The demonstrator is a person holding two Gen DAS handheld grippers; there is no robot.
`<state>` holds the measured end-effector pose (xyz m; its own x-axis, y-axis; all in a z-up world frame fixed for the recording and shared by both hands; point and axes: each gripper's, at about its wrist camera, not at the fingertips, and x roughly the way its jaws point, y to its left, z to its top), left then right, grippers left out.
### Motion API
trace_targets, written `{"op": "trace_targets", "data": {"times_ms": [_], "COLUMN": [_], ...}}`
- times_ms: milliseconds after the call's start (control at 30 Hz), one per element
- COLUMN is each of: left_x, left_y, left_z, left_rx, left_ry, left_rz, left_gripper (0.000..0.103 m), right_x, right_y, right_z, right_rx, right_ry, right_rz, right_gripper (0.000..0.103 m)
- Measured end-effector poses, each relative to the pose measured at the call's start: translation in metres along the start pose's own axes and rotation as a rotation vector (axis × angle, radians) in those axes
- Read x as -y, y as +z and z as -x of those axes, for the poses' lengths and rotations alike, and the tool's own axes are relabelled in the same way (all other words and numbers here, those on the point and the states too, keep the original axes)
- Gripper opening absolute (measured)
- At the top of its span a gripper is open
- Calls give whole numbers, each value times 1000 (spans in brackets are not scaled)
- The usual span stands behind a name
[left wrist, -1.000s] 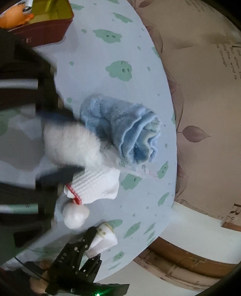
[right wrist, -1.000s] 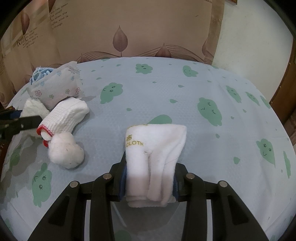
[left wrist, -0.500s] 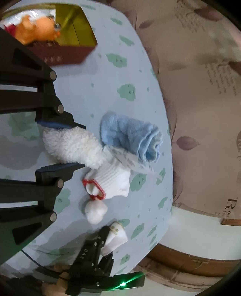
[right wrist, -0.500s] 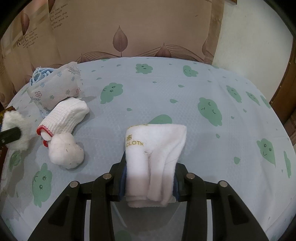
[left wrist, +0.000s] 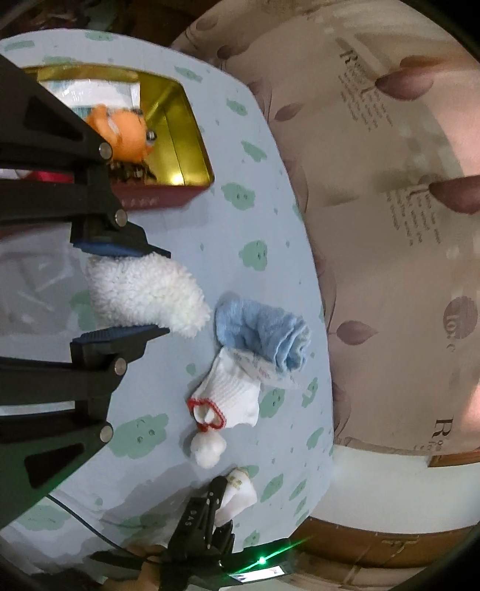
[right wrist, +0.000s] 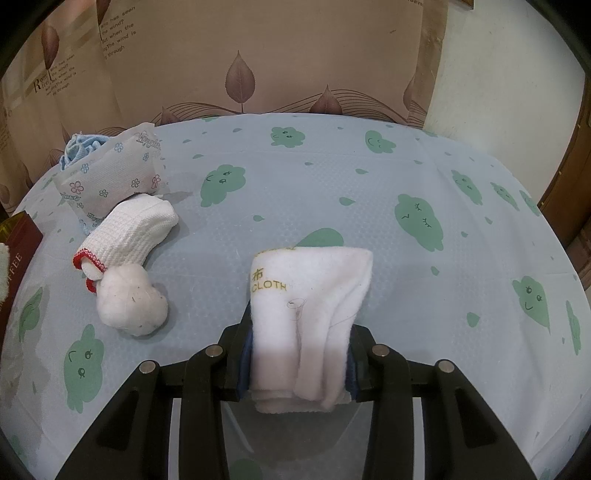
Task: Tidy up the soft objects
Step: 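Carry the fluffy white sock into the tin box and open the left gripper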
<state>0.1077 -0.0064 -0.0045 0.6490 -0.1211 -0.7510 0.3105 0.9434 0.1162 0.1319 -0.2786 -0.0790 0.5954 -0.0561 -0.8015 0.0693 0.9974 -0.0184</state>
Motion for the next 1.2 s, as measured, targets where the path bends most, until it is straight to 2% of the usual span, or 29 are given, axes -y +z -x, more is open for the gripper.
{"op": "trace_targets", "data": {"times_ms": [467, 667, 767, 1067, 1200], "left_x": [-50, -78, -86, -112, -124], "left_y": [-24, -34, -40, -60, -66], "left_z": [39, 49, 51, 50, 51], "left_rx": [19, 23, 32, 24, 24], "left_ry": [65, 90, 118, 128, 110], "left_rz": [72, 132, 129, 152, 181], "left_gripper": [31, 31, 31, 31, 31], "right_x": [1, 1, 2, 3, 3], "right_y": [0, 0, 0, 0, 0], "right_z": [0, 0, 0, 1, 0], "right_rx": [0, 1, 1, 1, 0], "right_ry": [0, -4, -4, -11, -14], "right_rz": [0, 3, 3, 7, 9], "right_gripper": [37, 37, 37, 37, 37]}}
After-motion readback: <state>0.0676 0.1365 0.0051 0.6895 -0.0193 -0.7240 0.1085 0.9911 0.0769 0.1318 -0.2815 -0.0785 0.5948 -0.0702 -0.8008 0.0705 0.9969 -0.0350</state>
